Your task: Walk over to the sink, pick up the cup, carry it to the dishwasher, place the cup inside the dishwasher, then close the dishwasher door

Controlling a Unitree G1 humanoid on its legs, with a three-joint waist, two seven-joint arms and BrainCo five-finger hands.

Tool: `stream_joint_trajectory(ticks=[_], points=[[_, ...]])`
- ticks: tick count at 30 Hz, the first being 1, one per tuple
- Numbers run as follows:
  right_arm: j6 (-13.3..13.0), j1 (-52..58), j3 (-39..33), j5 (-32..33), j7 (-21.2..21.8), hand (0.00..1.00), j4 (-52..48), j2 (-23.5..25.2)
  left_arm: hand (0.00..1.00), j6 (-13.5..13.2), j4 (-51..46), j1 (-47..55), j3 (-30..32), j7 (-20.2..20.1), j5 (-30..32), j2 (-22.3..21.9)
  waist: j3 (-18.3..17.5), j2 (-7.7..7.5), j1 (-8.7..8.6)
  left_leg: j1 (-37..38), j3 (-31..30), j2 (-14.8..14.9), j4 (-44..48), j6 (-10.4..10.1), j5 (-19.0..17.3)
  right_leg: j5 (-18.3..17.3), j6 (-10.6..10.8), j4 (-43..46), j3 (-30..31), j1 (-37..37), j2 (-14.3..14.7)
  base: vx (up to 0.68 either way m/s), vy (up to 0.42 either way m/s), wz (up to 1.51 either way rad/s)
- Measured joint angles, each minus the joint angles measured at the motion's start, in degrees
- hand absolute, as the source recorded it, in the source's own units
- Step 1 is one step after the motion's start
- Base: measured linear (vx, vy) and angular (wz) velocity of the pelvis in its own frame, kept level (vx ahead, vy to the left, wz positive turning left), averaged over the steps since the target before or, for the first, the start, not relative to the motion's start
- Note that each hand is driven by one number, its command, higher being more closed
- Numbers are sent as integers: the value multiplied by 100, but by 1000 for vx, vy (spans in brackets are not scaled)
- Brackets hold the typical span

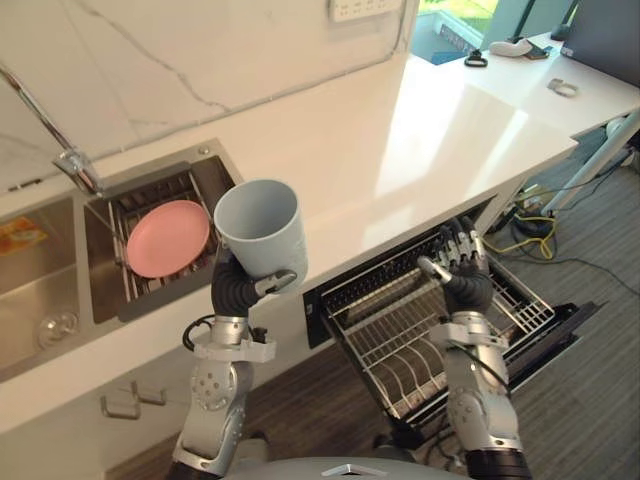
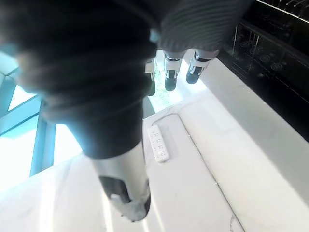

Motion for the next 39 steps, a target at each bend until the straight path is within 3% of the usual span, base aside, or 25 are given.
stream_joint_trajectory(ticks=[6,9,11,12,13,14,15,17,18,19,20,22,23,24,25,27,28,35,39], points=[[76,-87,-11,-162,-408,0,-42,146,100,1,145,-75,-106,88,54,36,-12,-55,-17,518,203,-272,-958,154,464,234,15,-126,124,48,-199,24,66,-4],[153,375,-47,-208,-437,0,-232,323,100,2,282,-75,-251,25,109,53,-8,-55,-52,624,326,-334,-1051,229,499,441,-32,-41,313,-43,-231,-29,98,-26],[153,630,-34,-207,-433,0,-386,532,100,7,320,-32,-264,-43,172,113,41,-99,-87,664,559,-357,-981,377,396,532,-146,489,403,-394,-241,-96,94,-59],[147,707,-50,-206,-432,0,-495,623,100,9,319,-26,-252,-48,224,179,126,-150,-140,669,664,-386,-849,519,275,658,-193,669,373,-493,-258,-150,96,-57],[144,716,-49,-204,-428,0,-564,654,100,7,317,-25,-253,-54,229,250,123,-157,-190,609,792,-369,-712,591,222,1045,-209,323,304,-449,-212,-157,114,-62],[140,697,-67,-204,-431,0,-628,665,100,-5,305,-35,-243,-54,237,247,98,-103,-164,539,894,-285,-702,638,209,1208,-237,74,226,-387,-176,-178,102,-63],[77,609,-35,-207,-438,0,-726,673,100,-24,310,-92,-176,-57,295,275,214,-67,-180,518,1099,-244,-626,672,242,518,-483,1092,-32,-593,-269,-104,55,-46],[68,403,146,-210,-430,0,-635,641,100,-21,271,-35,-30,65,389,274,181,-154,-132,556,1369,-262,-423,620,262,-87,-798,2509,-629,-660,-500,-47,17,-78],[99,86,333,-224,-397,0,-562,580,100,-15,188,-37,144,232,431,288,180,-213,-24,421,1557,-248,-93,609,50,42,-739,2321,-988,-716,-442,-120,37,-117],[103,-39,426,-242,-372,0,-529,569,100,-2,171,-47,208,297,437,273,165,-170,4,316,1501,-214,-36,628,-32,154,-694,2003,-1026,-700,-334,-233,37,-169],[117,-284,491,-425,-310,0,-417,545,100,16,137,-83,212,410,447,262,-8,115,157,36,1742,61,-77,732,38,15,-741,1256,-807,-448,66,-199,20,-117],[115,-316,580,-434,-317,0,-401,521,100,29,131,-195,200,484,445,269,11,14,126,-30,1874,48,31,722,83,-454,-760,1556,-986,-238,-32,-77,-41,-82],[179,-348,675,-432,-290,0,-318,503,100,87,130,-186,217,650,453,267,10,-169,227,-125,2081,35,220,674,88,-557,-621,1094,-1040,168,-101,-105,-135,-85],[272,-445,744,-429,-288,0,-250,468,100,167,134,-193,219,810,452,262,16,-246,245,-354,2151,77,482,626,44,-480,-313,225,-1014,416,36,-140,-168,-75],[319,-463,763,-428,-287,0,-242,420,100,220,138,-193,194,854,453,246,20,-246,217,-460,2150,101,570,617,45,-404,-170,-163,-1023,532,101,-180,-171,-37],[496,-404,735,-409,-296,0,-212,155,100,284,245,-169,-8,926,639,115,124,-21,135,-560,2016,244,662,552,119,-61,-251,-782,-1112,792,357,-195,-108,4],[530,-345,744,-380,-297,0,-212,-19,100,287,268,-167,-131,1002,828,92,115,17,93,-530,1937,237,552,543,227,-21,-288,-836,-1160,835,406,-170,-61,15],[557,-480,813,114,-12,0,-473,-69,100,384,97,-284,-210,1874,1618,101,100,19,105,-224,1830,64,-496,478,885,179,-409,-1226,-1150,806,554,-108,-46,2],[554,-794,1090,214,248,0,-923,-28,100,859,85,-723,-212,2592,2297,76,87,17,83,-129,1829,-16,-661,491,1026,315,-411,-1286,-1176,866,556,20,-1,1]])
